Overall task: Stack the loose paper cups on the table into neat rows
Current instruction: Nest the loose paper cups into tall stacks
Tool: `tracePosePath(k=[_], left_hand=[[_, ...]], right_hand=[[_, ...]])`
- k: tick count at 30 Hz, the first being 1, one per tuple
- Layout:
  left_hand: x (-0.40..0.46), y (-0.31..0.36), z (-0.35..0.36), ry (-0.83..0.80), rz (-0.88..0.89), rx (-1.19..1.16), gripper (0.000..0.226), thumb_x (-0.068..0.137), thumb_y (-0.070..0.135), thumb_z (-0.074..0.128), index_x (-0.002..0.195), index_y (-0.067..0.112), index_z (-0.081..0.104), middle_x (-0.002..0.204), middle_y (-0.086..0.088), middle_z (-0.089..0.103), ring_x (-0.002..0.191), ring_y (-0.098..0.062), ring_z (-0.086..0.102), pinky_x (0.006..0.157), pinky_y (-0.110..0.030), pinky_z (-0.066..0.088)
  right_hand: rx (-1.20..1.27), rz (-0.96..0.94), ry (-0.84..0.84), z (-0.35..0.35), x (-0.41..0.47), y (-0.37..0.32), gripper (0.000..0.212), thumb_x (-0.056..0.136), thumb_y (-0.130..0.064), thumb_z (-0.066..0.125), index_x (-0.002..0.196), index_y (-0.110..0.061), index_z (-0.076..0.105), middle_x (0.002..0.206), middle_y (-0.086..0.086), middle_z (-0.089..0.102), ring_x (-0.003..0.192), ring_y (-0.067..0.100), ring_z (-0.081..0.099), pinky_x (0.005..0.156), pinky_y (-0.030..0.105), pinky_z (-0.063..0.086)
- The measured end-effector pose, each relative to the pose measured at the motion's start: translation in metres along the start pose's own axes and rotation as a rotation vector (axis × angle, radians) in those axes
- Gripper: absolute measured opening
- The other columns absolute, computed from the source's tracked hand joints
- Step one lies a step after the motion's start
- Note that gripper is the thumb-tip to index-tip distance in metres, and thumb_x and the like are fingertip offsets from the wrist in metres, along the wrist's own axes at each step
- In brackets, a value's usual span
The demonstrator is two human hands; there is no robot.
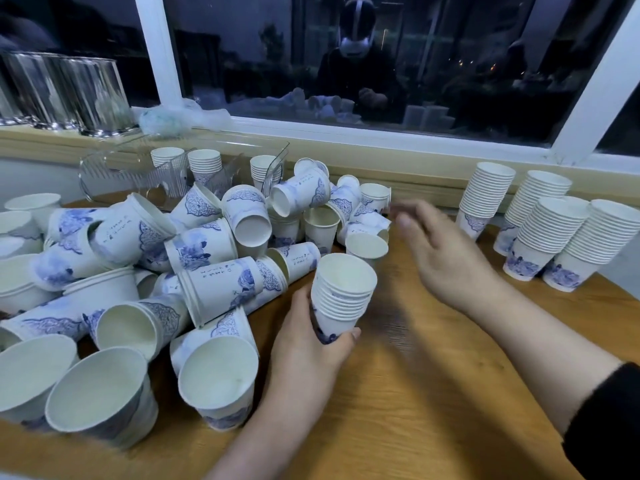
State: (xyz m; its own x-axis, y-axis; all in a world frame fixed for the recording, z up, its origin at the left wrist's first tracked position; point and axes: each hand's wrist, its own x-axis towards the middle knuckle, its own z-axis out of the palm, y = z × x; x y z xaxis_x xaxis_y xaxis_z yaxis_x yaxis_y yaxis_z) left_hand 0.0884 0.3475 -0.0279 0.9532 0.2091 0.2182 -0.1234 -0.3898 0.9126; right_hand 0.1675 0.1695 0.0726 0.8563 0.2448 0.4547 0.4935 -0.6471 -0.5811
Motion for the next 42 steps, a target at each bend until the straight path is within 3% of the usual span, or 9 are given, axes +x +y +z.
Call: tracePosePath(k=[5, 10, 17, 20, 24, 29, 35, 39, 42], left_hand=[[0.004, -0.001, 0.002, 0.016, -0.034, -0.009, 0.063, 0.073, 0.029, 0.084, 0.126, 0.040, 0.050, 0.114, 0.027, 0.063, 0.106, 0.011, 0.056, 0.079, -0.003, 0.040], [0.006, -0.002, 0.002, 0.030, -0.052, -0.013, 0.058, 0.074, 0.029, 0.084, 0.121, 0.038, 0.052, 0.112, 0.021, 0.066, 0.104, 0.003, 0.061, 0.086, -0.024, 0.049], [0.007, 0.000, 0.003, 0.036, -0.041, -0.035, 0.061, 0.073, 0.028, 0.084, 0.124, 0.040, 0.054, 0.117, 0.022, 0.066, 0.110, 0.003, 0.060, 0.093, -0.026, 0.049], [0.005, 0.002, 0.003, 0.031, -0.027, -0.041, 0.057, 0.072, 0.028, 0.083, 0.119, 0.041, 0.055, 0.111, 0.020, 0.068, 0.105, 0.000, 0.063, 0.090, -0.031, 0.052], [0.004, 0.003, 0.003, 0.040, -0.017, -0.029, 0.055, 0.069, 0.033, 0.080, 0.116, 0.044, 0.053, 0.108, 0.021, 0.068, 0.101, 0.001, 0.063, 0.085, -0.028, 0.051], [0.004, 0.001, 0.001, 0.017, -0.046, -0.042, 0.054, 0.074, 0.026, 0.084, 0.117, 0.040, 0.054, 0.111, 0.021, 0.067, 0.103, 0.004, 0.062, 0.088, -0.025, 0.050], [0.005, 0.001, 0.001, 0.004, -0.034, -0.026, 0.058, 0.075, 0.028, 0.084, 0.122, 0.041, 0.053, 0.114, 0.023, 0.065, 0.106, 0.007, 0.059, 0.086, -0.016, 0.046], [0.005, 0.000, 0.000, -0.002, -0.021, -0.022, 0.063, 0.076, 0.029, 0.084, 0.127, 0.044, 0.050, 0.118, 0.026, 0.063, 0.110, 0.009, 0.057, 0.088, -0.015, 0.045], [0.006, 0.000, 0.001, -0.004, -0.017, -0.021, 0.066, 0.076, 0.028, 0.084, 0.130, 0.042, 0.050, 0.120, 0.026, 0.063, 0.111, 0.009, 0.056, 0.090, -0.015, 0.045]], right_hand=[[-0.321, 0.050, -0.242, 0.033, -0.002, 0.041, 0.038, 0.096, -0.018, 0.059, 0.134, -0.018, 0.057, 0.139, -0.002, 0.055, 0.128, 0.017, 0.050, 0.098, 0.017, 0.033], [-0.267, 0.020, 0.018, 0.039, -0.001, 0.045, 0.005, 0.094, -0.014, 0.060, 0.093, -0.011, 0.064, 0.092, -0.001, 0.060, 0.090, 0.023, 0.058, 0.071, 0.021, 0.030], [0.086, -0.097, 0.408, -0.008, -0.021, -0.012, 0.010, 0.102, -0.025, 0.051, 0.102, -0.022, 0.061, 0.091, -0.003, 0.063, 0.085, 0.007, 0.059, 0.071, 0.014, 0.041], [0.036, -0.234, 0.300, -0.008, -0.025, -0.029, 0.013, 0.099, -0.021, 0.052, 0.102, -0.018, 0.064, 0.091, -0.014, 0.060, 0.088, -0.003, 0.055, 0.075, 0.010, 0.039], [-0.040, -0.320, -0.099, 0.005, -0.026, -0.023, 0.028, 0.101, -0.028, 0.047, 0.118, -0.019, 0.068, 0.108, -0.016, 0.062, 0.105, -0.005, 0.056, 0.090, 0.014, 0.042], [-0.093, 0.026, 0.306, 0.001, -0.020, 0.027, 0.025, 0.102, -0.022, 0.048, 0.122, -0.017, 0.063, 0.119, 0.001, 0.059, 0.110, 0.013, 0.056, 0.093, 0.013, 0.037], [-0.269, 0.277, -0.187, -0.001, 0.006, 0.080, 0.063, 0.098, -0.033, 0.055, 0.153, -0.014, 0.031, 0.158, 0.006, 0.032, 0.142, 0.021, 0.034, 0.115, 0.030, 0.026], [-0.316, 0.284, -0.349, -0.001, 0.026, 0.081, 0.063, 0.097, -0.038, 0.057, 0.153, -0.022, 0.032, 0.154, 0.003, 0.039, 0.130, 0.022, 0.047, 0.101, 0.026, 0.033], [-0.290, 0.315, -0.316, 0.004, 0.029, 0.082, 0.049, 0.093, -0.037, 0.064, 0.138, -0.021, 0.053, 0.130, 0.002, 0.059, 0.107, 0.018, 0.058, 0.092, 0.029, 0.043]])
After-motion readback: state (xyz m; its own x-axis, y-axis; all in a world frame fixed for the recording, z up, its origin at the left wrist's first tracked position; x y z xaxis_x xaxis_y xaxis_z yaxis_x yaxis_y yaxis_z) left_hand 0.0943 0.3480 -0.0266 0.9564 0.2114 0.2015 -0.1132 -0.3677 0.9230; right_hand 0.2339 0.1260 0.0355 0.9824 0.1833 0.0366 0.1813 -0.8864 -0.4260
